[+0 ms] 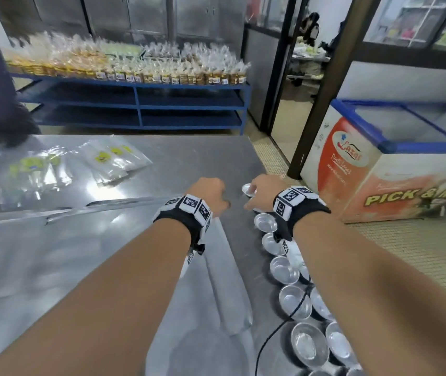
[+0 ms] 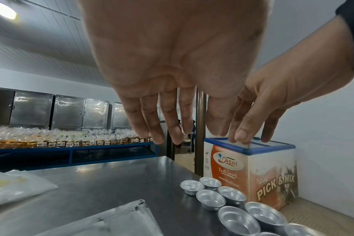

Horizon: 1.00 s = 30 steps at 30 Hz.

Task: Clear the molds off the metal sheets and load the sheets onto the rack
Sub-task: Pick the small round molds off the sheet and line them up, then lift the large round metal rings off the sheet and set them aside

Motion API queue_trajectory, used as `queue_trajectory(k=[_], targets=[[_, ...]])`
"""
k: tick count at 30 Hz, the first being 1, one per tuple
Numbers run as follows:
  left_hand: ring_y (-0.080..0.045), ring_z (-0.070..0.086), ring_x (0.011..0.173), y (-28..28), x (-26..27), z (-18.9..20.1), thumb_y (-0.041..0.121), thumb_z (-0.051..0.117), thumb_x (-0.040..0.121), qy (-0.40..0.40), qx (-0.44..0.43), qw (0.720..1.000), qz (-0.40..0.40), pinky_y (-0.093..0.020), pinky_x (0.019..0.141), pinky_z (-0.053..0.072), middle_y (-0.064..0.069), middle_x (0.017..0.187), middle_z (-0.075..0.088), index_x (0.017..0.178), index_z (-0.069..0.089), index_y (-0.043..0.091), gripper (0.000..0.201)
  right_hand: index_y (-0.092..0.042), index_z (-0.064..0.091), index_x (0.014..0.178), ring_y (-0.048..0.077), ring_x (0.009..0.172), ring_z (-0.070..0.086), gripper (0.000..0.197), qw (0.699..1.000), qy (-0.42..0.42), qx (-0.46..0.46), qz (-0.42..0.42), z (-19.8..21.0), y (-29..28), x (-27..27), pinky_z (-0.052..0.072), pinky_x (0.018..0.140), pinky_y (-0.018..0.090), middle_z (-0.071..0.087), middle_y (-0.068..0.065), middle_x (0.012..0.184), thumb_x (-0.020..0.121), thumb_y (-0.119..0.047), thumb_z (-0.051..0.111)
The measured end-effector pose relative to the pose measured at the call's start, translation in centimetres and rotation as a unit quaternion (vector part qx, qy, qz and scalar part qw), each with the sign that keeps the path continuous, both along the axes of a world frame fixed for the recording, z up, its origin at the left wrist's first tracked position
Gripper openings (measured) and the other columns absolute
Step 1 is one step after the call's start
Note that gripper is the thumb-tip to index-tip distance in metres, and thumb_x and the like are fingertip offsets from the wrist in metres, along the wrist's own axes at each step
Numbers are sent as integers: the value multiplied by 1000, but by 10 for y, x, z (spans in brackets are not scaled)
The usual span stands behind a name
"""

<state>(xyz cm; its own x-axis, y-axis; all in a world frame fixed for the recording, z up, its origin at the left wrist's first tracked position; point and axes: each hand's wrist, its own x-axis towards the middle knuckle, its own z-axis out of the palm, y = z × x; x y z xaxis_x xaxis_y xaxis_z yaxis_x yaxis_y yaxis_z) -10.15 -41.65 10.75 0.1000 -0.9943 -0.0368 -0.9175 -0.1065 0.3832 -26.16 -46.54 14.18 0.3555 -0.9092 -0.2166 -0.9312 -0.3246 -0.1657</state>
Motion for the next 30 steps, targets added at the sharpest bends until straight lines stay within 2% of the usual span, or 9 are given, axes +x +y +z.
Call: queue_trajectory(k=[3, 6, 8, 12, 18, 23, 25, 27, 30], targets=[[-27, 64, 103, 67, 19, 6, 38, 67, 82, -7, 1, 1000, 2, -39, 91, 53, -5, 111, 68, 115, 67, 16, 40, -24, 69, 108, 24, 97, 66, 47, 1000, 3, -5, 7, -2, 63, 23, 55, 85, 36, 68, 1, 113, 68, -48, 78], [-23, 59, 113, 134, 41, 1, 38, 66, 85, -11, 12, 1000, 5, -37, 98, 48, -1, 121, 64, 122, 63, 18, 42, -18, 65, 123, 25, 109, 63, 53, 999, -17, 24, 26, -13, 124, 44, 50, 87, 32, 65, 4, 121, 78, -42, 79], [-22, 57, 116, 177, 57, -7, 37, 66, 86, -4, 28, 999, 20, -34, 99, 47, -1, 123, 63, 123, 62, 18, 42, -13, 62, 127, 25, 115, 60, 53, 997, -39, 59, 28, -22, 165, 58, 48, 91, 31, 63, 6, 126, 82, -36, 78], [-21, 58, 112, 254, 90, -37, 38, 66, 86, 28, 81, 994, 65, -35, 97, 49, -1, 123, 61, 123, 61, 20, 42, -14, 63, 124, 25, 113, 62, 51, 993, -59, 103, 28, -53, 229, 82, 51, 96, 32, 64, 7, 125, 79, -30, 81], [-23, 50, 125, 365, 135, -96, 40, 62, 89, 4, 170, 977, 131, -36, 105, 43, -3, 135, 54, 134, 54, 22, 49, -16, 61, 130, 24, 118, 61, 55, 984, -39, 150, 86, -94, 314, 120, 49, 97, 30, 61, 7, 132, 80, -30, 78], [-24, 47, 127, 433, 152, -126, 40, 61, 87, 3, 177, 963, 204, -41, 105, 43, 0, 140, 47, 139, 48, 28, 55, -18, 57, 133, 27, 119, 60, 55, 980, -17, 145, 133, -124, 362, 144, 51, 95, 33, 60, 8, 132, 82, -29, 74], [-24, 39, 135, 457, 154, -132, 42, 59, 87, -8, 176, 955, 239, -42, 108, 40, 1, 149, 39, 143, 43, 30, 59, -20, 56, 133, 27, 124, 55, 56, 979, -2, 133, 156, -134, 380, 151, 49, 98, 35, 59, 6, 133, 81, -33, 72], [-24, 25, 144, 479, 155, -135, 46, 58, 88, -18, 182, 945, 272, -45, 113, 33, 2, 157, 25, 147, 34, 33, 65, -23, 47, 141, 28, 134, 44, 69, 975, 5, 134, 176, -145, 399, 156, 44, 105, 38, 51, 4, 141, 79, -43, 71], [-25, 13, 146, 511, 158, -139, 58, 56, 86, -28, 223, 925, 307, -58, 110, 27, 3, 157, 17, 146, 27, 43, 69, -28, 34, 149, 28, 143, 26, 88, 969, 2, 150, 194, -158, 425, 160, 33, 114, 44, 34, 2, 151, 74, -55, 70]])
